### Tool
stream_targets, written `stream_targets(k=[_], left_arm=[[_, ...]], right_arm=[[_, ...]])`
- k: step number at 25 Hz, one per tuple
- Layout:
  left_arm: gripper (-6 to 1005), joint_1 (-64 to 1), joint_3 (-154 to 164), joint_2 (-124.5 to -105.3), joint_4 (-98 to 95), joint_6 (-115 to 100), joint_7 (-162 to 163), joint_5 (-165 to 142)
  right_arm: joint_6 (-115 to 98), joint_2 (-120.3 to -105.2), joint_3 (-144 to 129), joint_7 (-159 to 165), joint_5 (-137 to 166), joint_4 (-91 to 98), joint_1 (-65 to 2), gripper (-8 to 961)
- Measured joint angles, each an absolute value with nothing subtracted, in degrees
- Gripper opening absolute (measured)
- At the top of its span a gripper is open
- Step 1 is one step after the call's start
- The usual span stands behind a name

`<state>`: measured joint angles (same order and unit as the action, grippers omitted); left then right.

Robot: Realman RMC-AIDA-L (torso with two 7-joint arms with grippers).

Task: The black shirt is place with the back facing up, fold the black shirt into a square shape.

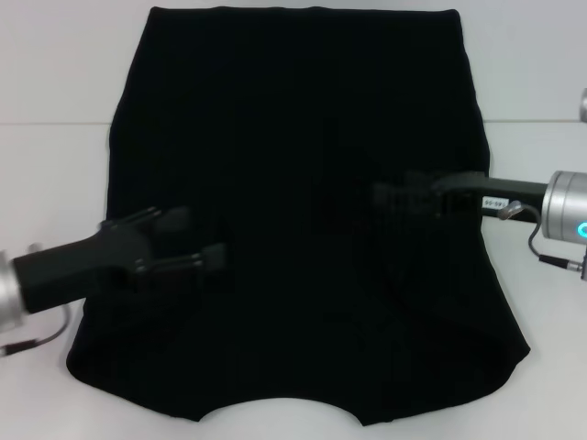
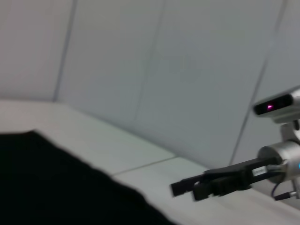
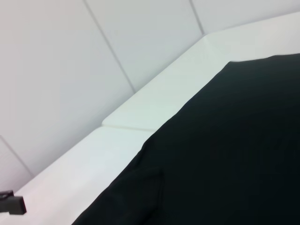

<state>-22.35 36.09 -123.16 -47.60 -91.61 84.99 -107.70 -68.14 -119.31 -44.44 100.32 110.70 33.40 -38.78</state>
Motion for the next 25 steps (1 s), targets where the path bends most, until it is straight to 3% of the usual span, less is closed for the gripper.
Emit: stream_targets(k=[3,10,25], left_arm=[[818,-21.4,30.8,-122.80,-49.1,-94.0,88.0,-112.4],[813,-21.1,23.8,-121.71,-53.4,-96.3,95.6,-124.9],[801,-20.7,20.8,-121.38,-55.8,-91.2,96.7,-137.1]], right_arm=[[-68.2,-119.36,-45.1,99.9,111.1,32.7,-39.5,854],[-68.1,-119.47,-45.4,100.1,110.4,32.6,-40.4,853],[-67.9,-119.53,-45.4,100.4,110.3,32.6,-41.7,852]])
